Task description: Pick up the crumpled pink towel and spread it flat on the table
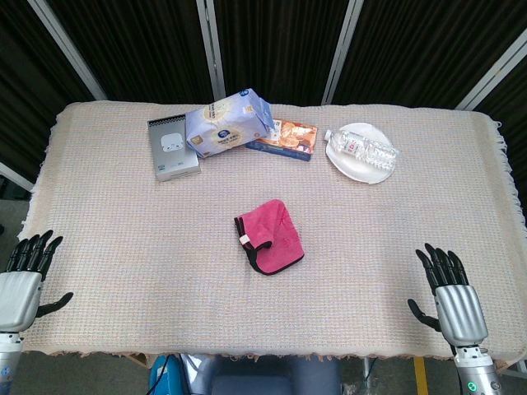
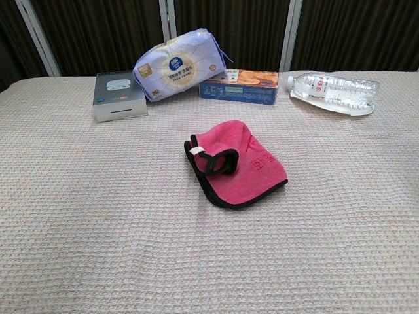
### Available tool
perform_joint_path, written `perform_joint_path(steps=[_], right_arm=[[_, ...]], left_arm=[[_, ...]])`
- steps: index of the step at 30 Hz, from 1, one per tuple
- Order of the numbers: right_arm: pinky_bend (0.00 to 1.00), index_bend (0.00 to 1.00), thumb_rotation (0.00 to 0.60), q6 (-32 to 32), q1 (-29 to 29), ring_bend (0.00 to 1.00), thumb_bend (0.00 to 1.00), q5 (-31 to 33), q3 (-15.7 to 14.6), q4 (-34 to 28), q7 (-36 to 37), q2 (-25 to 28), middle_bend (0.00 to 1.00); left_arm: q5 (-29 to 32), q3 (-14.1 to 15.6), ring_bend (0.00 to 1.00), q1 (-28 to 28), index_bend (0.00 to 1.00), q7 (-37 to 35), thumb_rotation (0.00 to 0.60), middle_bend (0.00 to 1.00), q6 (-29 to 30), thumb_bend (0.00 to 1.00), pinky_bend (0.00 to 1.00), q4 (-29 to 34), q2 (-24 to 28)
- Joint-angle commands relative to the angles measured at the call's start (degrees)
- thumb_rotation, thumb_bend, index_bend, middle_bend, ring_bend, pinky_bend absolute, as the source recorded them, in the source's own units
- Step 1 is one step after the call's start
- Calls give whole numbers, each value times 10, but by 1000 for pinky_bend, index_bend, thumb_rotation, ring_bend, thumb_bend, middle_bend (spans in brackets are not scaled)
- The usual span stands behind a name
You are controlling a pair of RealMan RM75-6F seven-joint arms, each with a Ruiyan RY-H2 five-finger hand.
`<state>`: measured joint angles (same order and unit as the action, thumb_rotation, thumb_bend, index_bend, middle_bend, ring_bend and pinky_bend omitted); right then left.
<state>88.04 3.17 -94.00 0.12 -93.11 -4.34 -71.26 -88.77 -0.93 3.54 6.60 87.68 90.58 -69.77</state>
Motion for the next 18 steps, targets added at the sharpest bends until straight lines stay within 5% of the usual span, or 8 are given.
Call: perform_joint_path(steps=[1, 18], right_arm=[[0, 0, 600, -1, 0, 0, 269, 3, 1, -1, 0, 0, 0], [0, 0, 600, -13, 3, 0, 268, 24, 9, -10, -9, 4, 0]], left_arm=[[2, -1, 0, 2, 20, -1, 600, 0, -3, 68, 0, 1, 0], [-30, -29, 0, 65, 191, 20, 600, 42, -48, 20, 33, 34, -15]])
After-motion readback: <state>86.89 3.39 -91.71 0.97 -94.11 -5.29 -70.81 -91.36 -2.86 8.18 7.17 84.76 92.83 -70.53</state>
